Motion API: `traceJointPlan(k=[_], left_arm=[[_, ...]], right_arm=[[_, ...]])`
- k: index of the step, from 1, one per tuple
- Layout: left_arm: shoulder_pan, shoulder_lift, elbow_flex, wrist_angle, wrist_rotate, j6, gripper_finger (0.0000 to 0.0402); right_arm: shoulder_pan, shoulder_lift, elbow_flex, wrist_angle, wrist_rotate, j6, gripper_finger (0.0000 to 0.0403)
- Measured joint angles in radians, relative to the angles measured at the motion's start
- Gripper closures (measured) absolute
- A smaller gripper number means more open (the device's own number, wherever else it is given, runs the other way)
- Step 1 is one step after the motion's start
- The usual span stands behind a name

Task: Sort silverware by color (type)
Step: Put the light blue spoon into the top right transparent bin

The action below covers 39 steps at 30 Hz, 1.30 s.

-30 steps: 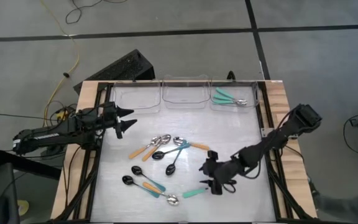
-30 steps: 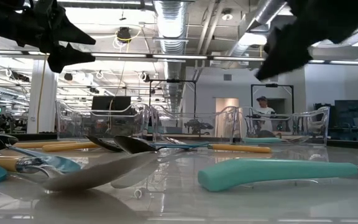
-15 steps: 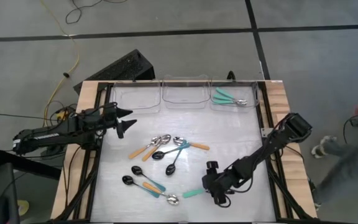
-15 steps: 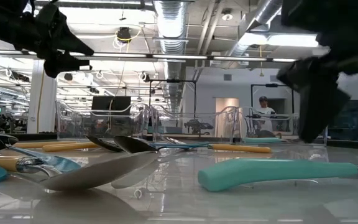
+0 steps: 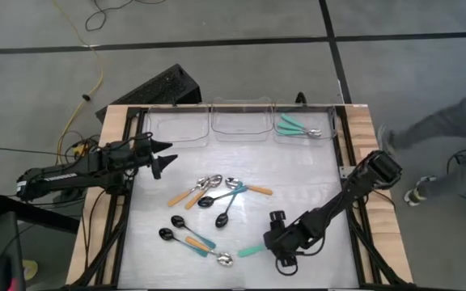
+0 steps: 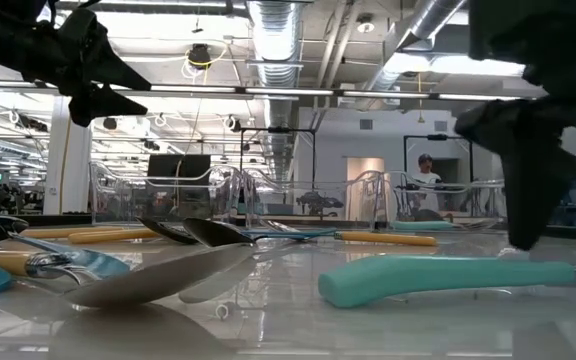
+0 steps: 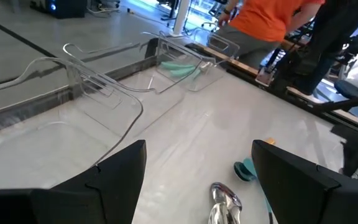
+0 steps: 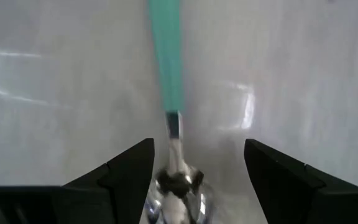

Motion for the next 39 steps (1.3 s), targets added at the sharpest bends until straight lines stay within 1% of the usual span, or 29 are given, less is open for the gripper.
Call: traceJointPlan(k=[4,8,12,16,25,28,36,39], left_arm=[[0.0,0.001,0.0,-0.005,0.0,0.0,0.0124],[0.0,0.0,0.0,-0.009,0.0,-0.001,0.0124],[0.0,0.001,0.0,-0.007,0.0,-0.001,0.0124],[0.0,0.001,0.0,-0.007,0.003,-0.005,0.0124],[0.0,0.001,0.0,-0.006,0.001,-0.005,0.0124],[0.0,0.001,0.0,-0.006,0.0,-0.005,0.0124],[0.0,0.001,0.0,-0.006,0.0,-0.005,0.0124],[0.0,0.001,0.0,-0.006,0.0,-0.005,0.0124]], right_arm=[[0.018,0.032,0.003,-0.023,-0.001,0.003,0.0125],[0.027,0.036,0.004,-0.029,-0.001,0.023,0.0128],[0.024,0.031,0.003,-0.041,0.001,0.069,0.0151],[0.017,0.031,0.002,-0.044,0.002,0.094,0.0196],[-0.023,0.031,0.001,-0.069,-0.002,0.098,0.0331],[-0.042,0.031,0.001,-0.074,-0.008,0.097,0.0361],[-0.075,0.031,0.0,-0.07,-0.023,0.096,0.0363],[-0.077,0.013,-0.002,-0.067,-0.023,0.097,0.0358]])
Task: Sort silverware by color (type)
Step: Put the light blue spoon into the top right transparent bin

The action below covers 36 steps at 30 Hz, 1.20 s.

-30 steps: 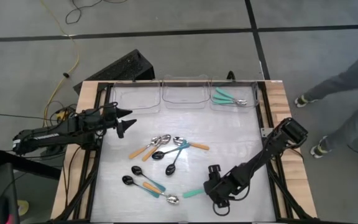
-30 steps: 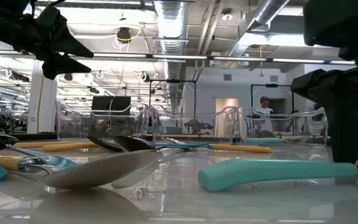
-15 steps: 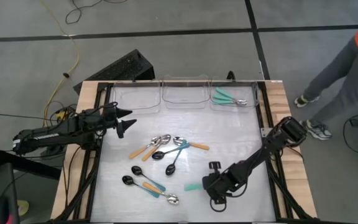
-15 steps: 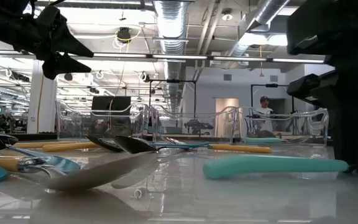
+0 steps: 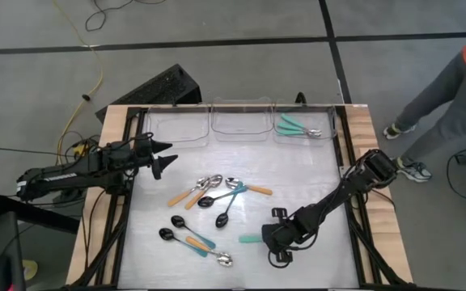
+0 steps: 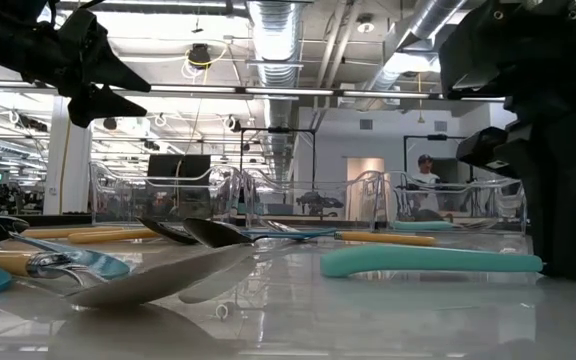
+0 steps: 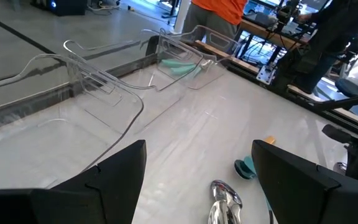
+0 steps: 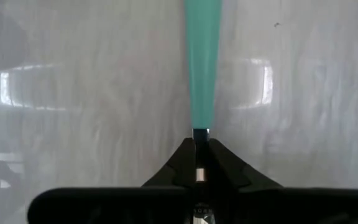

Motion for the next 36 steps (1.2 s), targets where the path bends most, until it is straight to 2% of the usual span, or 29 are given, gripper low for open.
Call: traceJointPlan(k=[7,12,16,20,23,36], left_arm=[[0.0,0.0,0.0,0.0,-0.015,0.0,0.0124],[0.0,0.0,0.0,0.001,-0.033,0.0,0.0124],[0.0,0.0,0.0,0.001,-0.037,0.0,0.0124],[0.0,0.0,0.0,0.001,-0.038,-0.001,0.0124],[0.0,0.0,0.0,0.001,-0.038,-0.003,0.0124],[0.0,0.0,0.0,0.001,-0.037,-0.019,0.0124]], right_arm=[[-0.033,-0.096,-0.002,-0.04,0.107,-0.006,0.0356],[-0.074,-0.173,-0.003,-0.114,0.108,-0.047,0.0356],[-0.116,-0.235,-0.001,-0.174,0.156,-0.117,0.0355],[-0.191,-0.29,-0.001,-0.251,0.164,-0.156,0.0354],[-0.253,-0.326,-0.001,-0.291,0.211,-0.206,0.0354],[-0.581,-0.429,0.0,-0.296,0.23,-0.447,0.0354]])
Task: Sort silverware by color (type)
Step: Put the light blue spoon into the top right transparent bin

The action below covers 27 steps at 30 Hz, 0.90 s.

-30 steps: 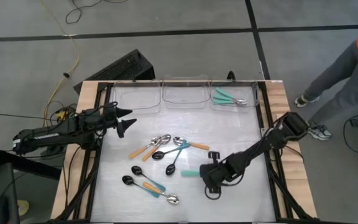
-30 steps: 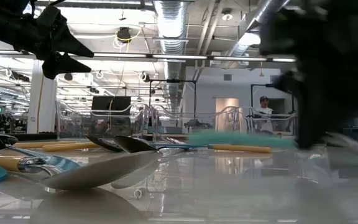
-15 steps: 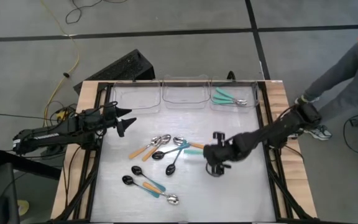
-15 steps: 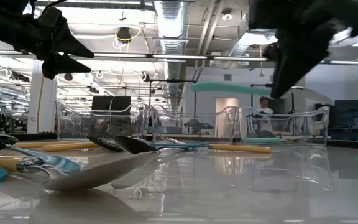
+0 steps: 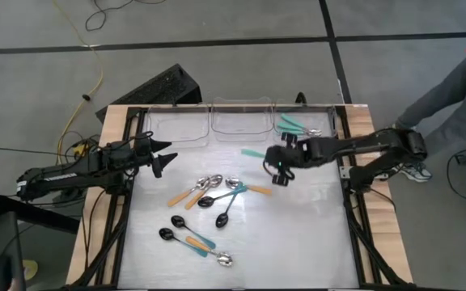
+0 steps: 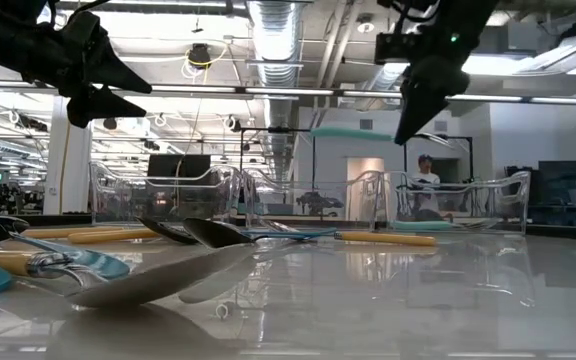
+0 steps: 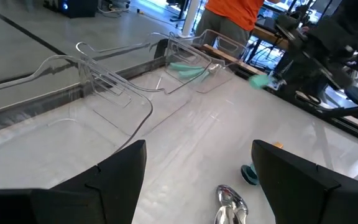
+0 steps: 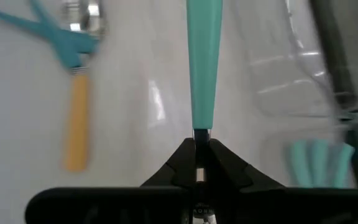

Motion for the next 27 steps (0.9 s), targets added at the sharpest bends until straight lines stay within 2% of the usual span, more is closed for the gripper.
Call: traceJointPlan(k=[12,21,27], left_arm=[[0.0,0.0,0.0,0.0,-0.021,0.0,0.0124],[0.0,0.0,0.0,0.0,-0.029,0.0,0.0124],[0.0,0.0,0.0,0.0,-0.029,-0.001,0.0124]], right_arm=[[-0.268,-0.017,0.002,0.014,-0.004,-0.156,0.0354],[-0.481,0.011,0.002,0.019,-0.003,-0.158,0.0354],[-0.57,-0.013,0.002,-0.062,0.029,-0.135,0.0354]])
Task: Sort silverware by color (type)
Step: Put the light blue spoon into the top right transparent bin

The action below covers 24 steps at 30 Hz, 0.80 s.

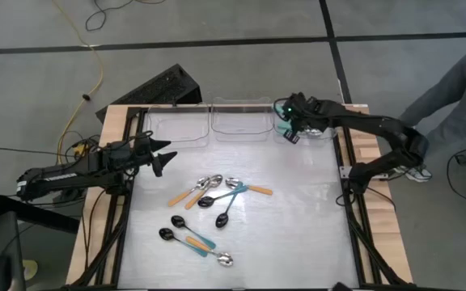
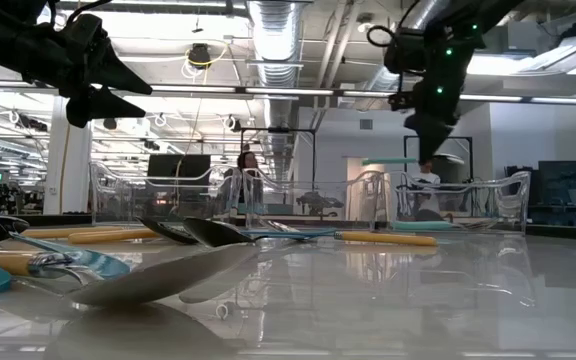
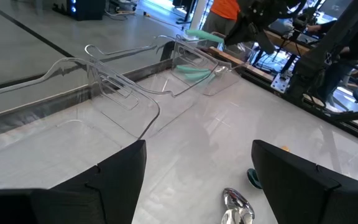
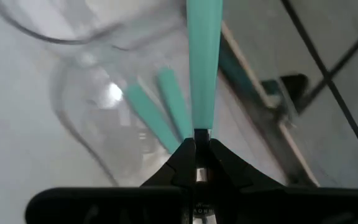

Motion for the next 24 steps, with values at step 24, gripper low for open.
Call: traceJointPlan(k=[24], left_arm=[[0.0,0.0,0.0,0.0,-0.031,0.001,0.0124]], right_arm=[[-0.103,-0.032,-0.183,-0.032,0.152,0.047,0.0354]])
